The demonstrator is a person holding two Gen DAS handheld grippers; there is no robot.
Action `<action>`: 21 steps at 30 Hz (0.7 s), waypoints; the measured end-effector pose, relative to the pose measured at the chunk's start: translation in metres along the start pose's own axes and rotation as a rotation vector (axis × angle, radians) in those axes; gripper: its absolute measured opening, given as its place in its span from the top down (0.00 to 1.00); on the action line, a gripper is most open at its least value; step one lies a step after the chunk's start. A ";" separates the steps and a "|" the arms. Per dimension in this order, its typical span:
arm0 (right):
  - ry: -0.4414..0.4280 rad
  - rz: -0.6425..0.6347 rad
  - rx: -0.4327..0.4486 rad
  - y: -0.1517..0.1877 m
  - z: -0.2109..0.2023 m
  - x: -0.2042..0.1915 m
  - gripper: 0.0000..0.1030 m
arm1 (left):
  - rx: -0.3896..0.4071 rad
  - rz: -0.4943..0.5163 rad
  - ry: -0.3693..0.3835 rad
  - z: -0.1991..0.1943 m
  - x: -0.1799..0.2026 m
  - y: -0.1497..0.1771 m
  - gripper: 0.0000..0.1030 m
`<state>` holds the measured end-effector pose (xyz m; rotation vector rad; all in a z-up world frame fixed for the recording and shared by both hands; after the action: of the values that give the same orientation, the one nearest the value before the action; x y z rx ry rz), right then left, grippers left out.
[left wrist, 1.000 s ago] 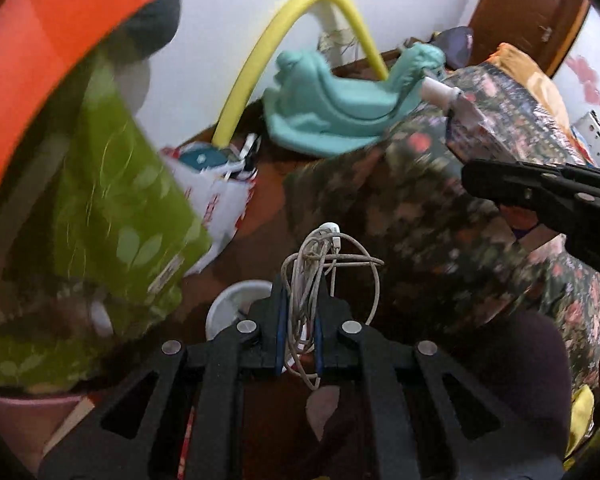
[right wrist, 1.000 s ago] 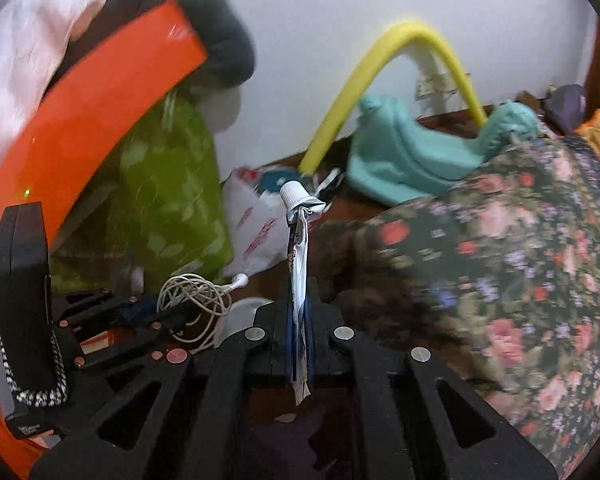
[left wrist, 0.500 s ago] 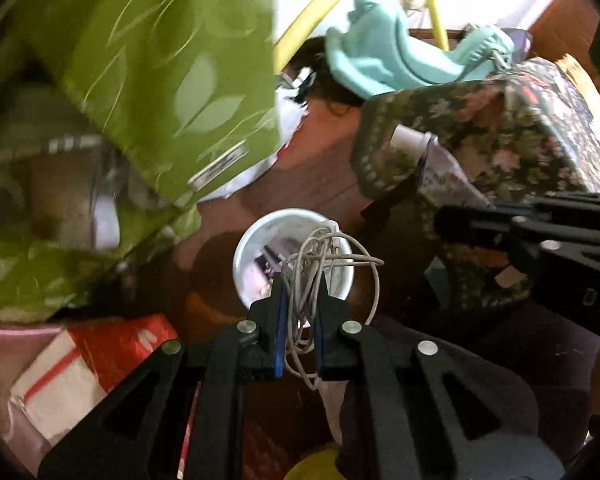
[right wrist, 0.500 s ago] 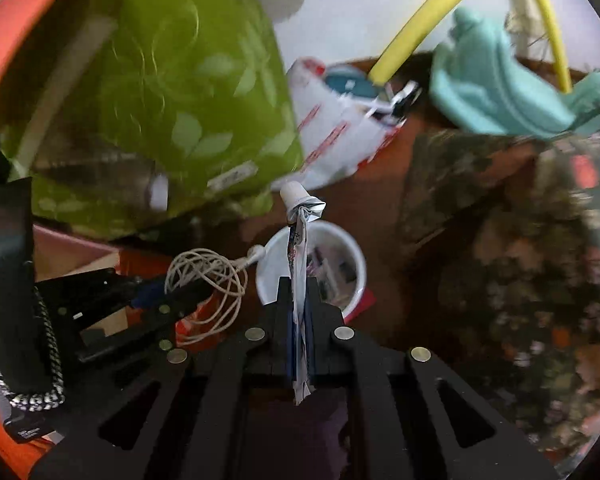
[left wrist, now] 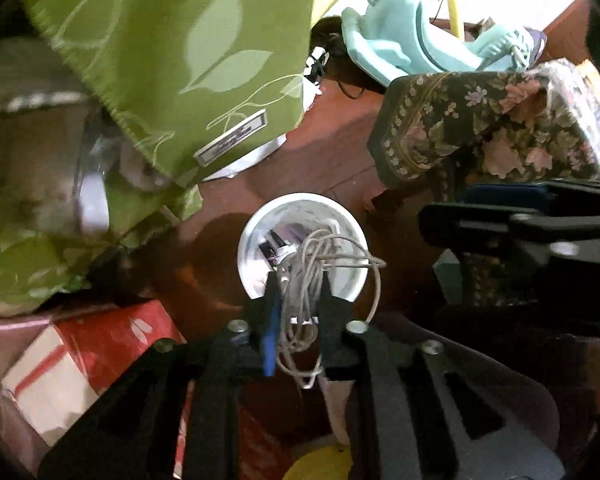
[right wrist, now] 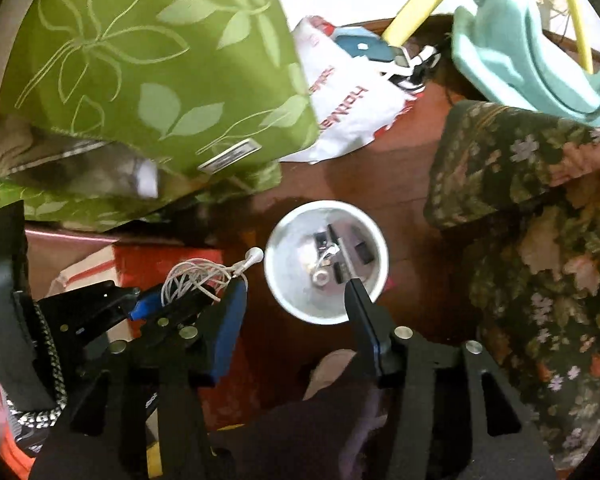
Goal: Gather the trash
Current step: 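Open the right tool to drop the tube while the left tool drops the earphones into the cup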
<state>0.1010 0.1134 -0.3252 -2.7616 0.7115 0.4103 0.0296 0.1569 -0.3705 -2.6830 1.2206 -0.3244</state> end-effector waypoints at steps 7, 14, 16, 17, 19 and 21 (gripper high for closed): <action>0.013 0.042 0.036 0.001 -0.022 0.016 0.54 | -0.009 0.007 -0.025 0.009 0.005 -0.012 0.64; 0.005 0.054 0.111 0.010 -0.058 0.014 0.54 | 0.000 0.038 -0.001 -0.012 0.016 -0.010 0.64; 0.015 0.056 0.152 0.014 -0.075 0.013 0.54 | 0.020 0.050 0.003 -0.025 0.022 -0.010 0.64; 0.026 0.054 0.172 0.015 -0.081 0.013 0.54 | 0.033 0.057 0.010 -0.032 0.025 -0.010 0.64; 0.053 0.050 0.219 0.021 -0.101 0.012 0.54 | 0.066 0.076 0.033 -0.050 0.035 -0.010 0.64; 0.069 0.053 0.268 0.027 -0.122 0.012 0.54 | 0.104 0.100 0.055 -0.070 0.047 -0.010 0.64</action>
<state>0.1222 0.0470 -0.2210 -2.5194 0.7948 0.2130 0.0479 0.1230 -0.2945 -2.5313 1.3095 -0.4369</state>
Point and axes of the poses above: each gripper's, at about its wrist camera, not at the fingertips, and z roughly the way its jaws point, x to its right, y to its underside, the point moved 7 cm from there along z, roughly the way its jaws point, and after that the axes turned 4 degrees about x, right-handed, at the moved point
